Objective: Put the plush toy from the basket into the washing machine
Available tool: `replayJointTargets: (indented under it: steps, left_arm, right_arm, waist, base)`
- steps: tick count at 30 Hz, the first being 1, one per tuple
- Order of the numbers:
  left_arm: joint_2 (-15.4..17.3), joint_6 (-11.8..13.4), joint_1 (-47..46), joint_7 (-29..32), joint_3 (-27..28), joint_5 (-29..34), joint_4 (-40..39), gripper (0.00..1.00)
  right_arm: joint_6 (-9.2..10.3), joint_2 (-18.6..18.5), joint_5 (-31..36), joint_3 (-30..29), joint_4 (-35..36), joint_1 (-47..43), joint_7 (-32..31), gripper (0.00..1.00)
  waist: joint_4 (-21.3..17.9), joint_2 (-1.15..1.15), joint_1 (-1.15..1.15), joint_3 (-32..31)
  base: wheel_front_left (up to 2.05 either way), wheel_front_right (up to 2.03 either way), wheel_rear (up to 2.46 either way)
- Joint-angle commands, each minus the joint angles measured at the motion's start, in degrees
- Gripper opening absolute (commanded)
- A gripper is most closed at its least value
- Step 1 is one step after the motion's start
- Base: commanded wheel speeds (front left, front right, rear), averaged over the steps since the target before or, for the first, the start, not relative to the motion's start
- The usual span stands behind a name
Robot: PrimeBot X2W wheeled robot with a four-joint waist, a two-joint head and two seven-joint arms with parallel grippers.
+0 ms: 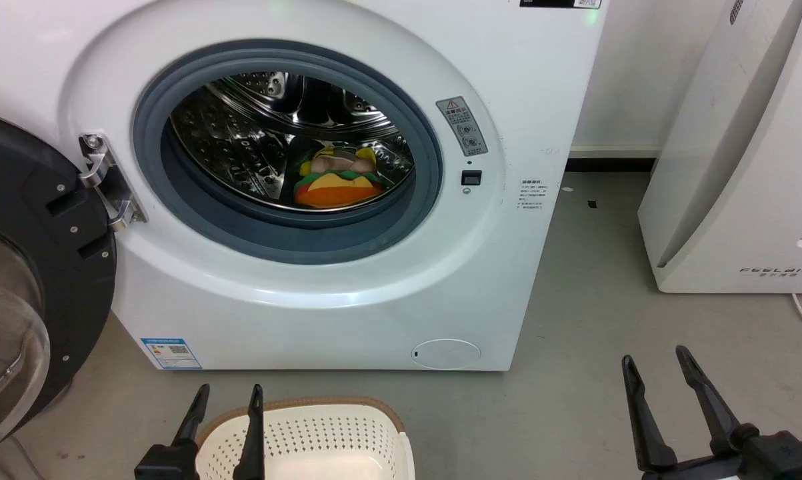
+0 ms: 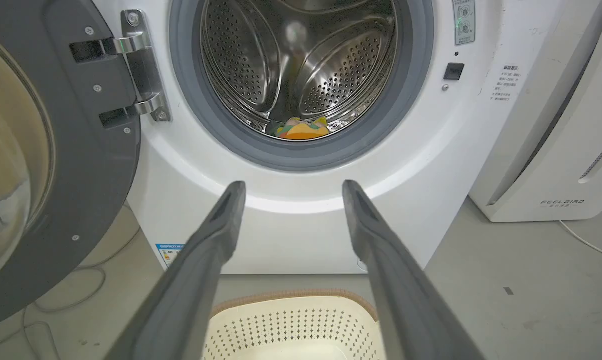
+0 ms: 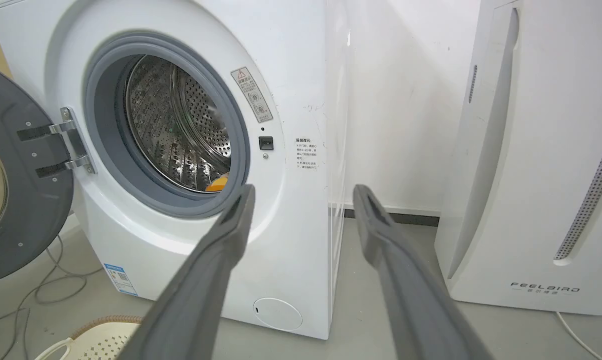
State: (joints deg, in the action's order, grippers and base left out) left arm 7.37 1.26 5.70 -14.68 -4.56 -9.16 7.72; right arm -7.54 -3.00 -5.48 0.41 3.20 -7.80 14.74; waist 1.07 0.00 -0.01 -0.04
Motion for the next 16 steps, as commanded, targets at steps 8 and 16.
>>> replayJointTargets:
  steps: [8,16]
  left_arm:
    - [-0.89,-0.91,-0.06,0.00,0.33,0.51,0.94,0.00]
    - [-1.08,-0.92,-0.24,0.53,0.38,0.71,0.65,0.00]
  right_arm:
    - [0.00,0.00,0.00,-0.20,-0.50,0.01,0.00,0.00]
    - [0.00,0.00,0.20,-0.15,-0.60,0.30,-0.52,0.00]
  waist:
    - [0.22,0.00,0.01,0.32]
    - [0.20,0.00,0.01,0.33]
  base:
    - [0.00,0.00,0.00]
    - [0.00,0.00,0.00]
